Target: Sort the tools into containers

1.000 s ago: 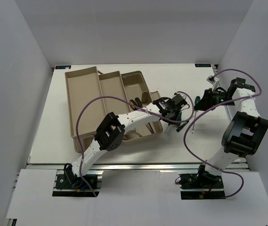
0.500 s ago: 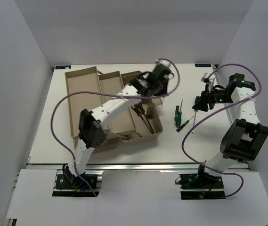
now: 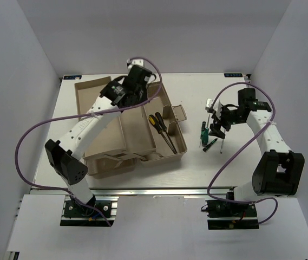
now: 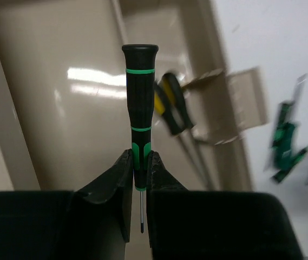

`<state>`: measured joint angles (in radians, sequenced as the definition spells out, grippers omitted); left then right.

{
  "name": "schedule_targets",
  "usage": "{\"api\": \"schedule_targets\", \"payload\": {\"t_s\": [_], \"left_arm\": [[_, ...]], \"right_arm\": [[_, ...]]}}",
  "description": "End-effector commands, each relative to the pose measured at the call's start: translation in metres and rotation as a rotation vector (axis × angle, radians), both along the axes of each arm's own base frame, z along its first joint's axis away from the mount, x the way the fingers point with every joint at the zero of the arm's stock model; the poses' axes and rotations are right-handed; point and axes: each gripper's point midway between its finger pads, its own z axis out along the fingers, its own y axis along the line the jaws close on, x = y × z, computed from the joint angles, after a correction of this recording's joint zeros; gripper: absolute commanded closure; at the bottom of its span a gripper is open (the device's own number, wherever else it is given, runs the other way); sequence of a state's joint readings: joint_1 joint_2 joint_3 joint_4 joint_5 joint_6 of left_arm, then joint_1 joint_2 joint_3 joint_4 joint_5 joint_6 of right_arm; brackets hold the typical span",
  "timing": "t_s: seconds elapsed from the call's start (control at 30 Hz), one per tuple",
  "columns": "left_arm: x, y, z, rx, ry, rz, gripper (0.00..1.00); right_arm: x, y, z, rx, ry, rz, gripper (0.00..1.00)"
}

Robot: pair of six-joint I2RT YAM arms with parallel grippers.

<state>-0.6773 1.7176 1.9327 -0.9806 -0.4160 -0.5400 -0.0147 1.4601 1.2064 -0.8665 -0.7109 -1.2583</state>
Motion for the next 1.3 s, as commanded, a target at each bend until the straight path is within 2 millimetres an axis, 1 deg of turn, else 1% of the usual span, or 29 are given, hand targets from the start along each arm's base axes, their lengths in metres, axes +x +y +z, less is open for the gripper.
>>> {"api": "schedule_targets", "payload": {"t_s": [0.0, 0.03, 0.07, 0.13, 0.2, 0.23, 0.27, 0.3, 0.33, 0.37, 0.4, 0.43, 0.47, 0.5, 0.57, 0.73, 0.77, 0.8, 0.83, 0.87, 0.9, 0.93, 0.97, 1.03, 1.1, 1.13, 1.2, 1.23, 1.27], "left_arm": [[-0.021, 0.019, -0.054, 0.112, 0.134, 0.016, 1.0], [-0.024, 0.028, -0.072, 0.138, 0.169, 0.041, 1.0], [-0.025, 0.032, -0.077, 0.145, 0.181, 0.051, 1.0], [-0.025, 0.042, -0.091, 0.157, 0.209, 0.079, 1.0], [-0.023, 0.045, -0.093, 0.149, 0.202, 0.087, 1.0], [-0.022, 0.049, -0.096, 0.148, 0.205, 0.095, 1.0], [-0.021, 0.049, -0.096, 0.145, 0.205, 0.094, 1.0], [-0.019, 0.049, -0.097, 0.141, 0.207, 0.094, 1.0], [-0.018, 0.049, -0.096, 0.138, 0.207, 0.091, 0.97], [-0.017, 0.046, -0.094, 0.128, 0.206, 0.083, 0.84], [-0.017, 0.045, -0.093, 0.123, 0.206, 0.08, 0.76], [-0.017, 0.044, -0.091, 0.116, 0.207, 0.08, 0.67], [-0.017, 0.043, -0.086, 0.105, 0.199, 0.078, 0.59], [-0.017, 0.041, -0.083, 0.092, 0.195, 0.073, 0.47], [-0.019, 0.039, -0.069, 0.057, 0.172, 0.067, 0.39], [-0.025, 0.032, -0.036, -0.043, 0.11, 0.035, 0.32], [-0.03, 0.034, -0.021, -0.075, 0.076, 0.023, 0.31], [-0.03, 0.032, -0.017, -0.1, 0.051, 0.015, 0.31], [-0.034, 0.029, -0.01, -0.132, 0.036, -0.01, 0.24], [-0.042, 0.031, 0.008, -0.176, -0.013, -0.024, 0.23], [-0.041, 0.029, 0.02, -0.213, -0.061, -0.035, 0.2], [-0.045, 0.03, 0.017, -0.223, -0.065, -0.044, 0.16], [-0.051, 0.033, 0.035, -0.263, -0.122, -0.049, 0.12], [-0.059, 0.039, 0.039, -0.287, -0.148, -0.046, 0.1], [-0.064, 0.042, 0.032, -0.29, -0.136, -0.039, 0.1], [-0.067, 0.043, 0.033, -0.299, -0.137, -0.04, 0.1], [-0.072, 0.044, 0.027, -0.312, -0.124, -0.041, 0.1], [-0.073, 0.044, 0.026, -0.321, -0.122, -0.037, 0.1], [-0.076, 0.046, 0.028, -0.33, -0.129, -0.038, 0.1]], "right_arm": [[0.017, -0.003, 0.005, -0.122, -0.26, 0.2, 0.11], [0.013, -0.003, -0.003, -0.138, -0.266, 0.249, 0.11], [0.015, -0.004, -0.005, -0.181, -0.337, 0.338, 0.11], [0.014, -0.006, -0.018, -0.221, -0.352, 0.419, 0.11], [0.016, -0.01, -0.027, -0.276, -0.378, 0.507, 0.12], [0.013, -0.012, -0.039, -0.277, -0.326, 0.529, 0.14], [0.017, -0.014, -0.037, -0.289, -0.324, 0.547, 0.16], [0.018, -0.017, -0.048, -0.298, -0.282, 0.568, 0.17], [0.018, -0.018, -0.051, -0.298, -0.257, 0.575, 0.2], [0.016, -0.02, -0.051, -0.306, -0.227, 0.59, 0.22], [0.013, -0.022, -0.059, -0.304, -0.188, 0.601, 0.24], [0.011, -0.023, -0.063, -0.305, -0.172, 0.608, 0.26], [0.009, -0.025, -0.067, -0.314, -0.156, 0.611, 0.27], [0.004, -0.027, -0.074, -0.318, -0.138, 0.616, 0.27], [-0.001, -0.031, -0.082, -0.338, -0.126, 0.624, 0.28], [-0.016, -0.033, -0.104, -0.339, -0.077, 0.627, 0.28], [-0.016, -0.034, -0.107, -0.34, -0.064, 0.616, 0.28], [-0.017, -0.026, -0.111, -0.343, -0.063, 0.64, 0.29], [-0.017, -0.025, -0.115, -0.346, -0.056, 0.647, 0.3], [-0.017, -0.024, -0.117, -0.353, -0.051, 0.649, 0.3], [-0.018, -0.024, -0.124, -0.351, -0.025, 0.645, 0.31], [-0.015, -0.023, -0.126, -0.358, -0.025, 0.646, 0.32], [-0.014, -0.023, -0.129, -0.366, -0.017, 0.646, 0.33], [-0.012, -0.023, -0.139, -0.37, 0.013, 0.64, 0.34], [-0.01, -0.024, -0.143, -0.381, 0.027, 0.642, 0.35], [-0.011, -0.024, -0.147, -0.386, 0.041, 0.648, 0.36], [-0.015, -0.026, -0.151, -0.399, 0.071, 0.659, 0.43], [-0.018, -0.027, -0.153, -0.404, 0.084, 0.663, 0.51], [-0.021, -0.028, -0.155, -0.408, 0.09, 0.67, 0.55]]}}
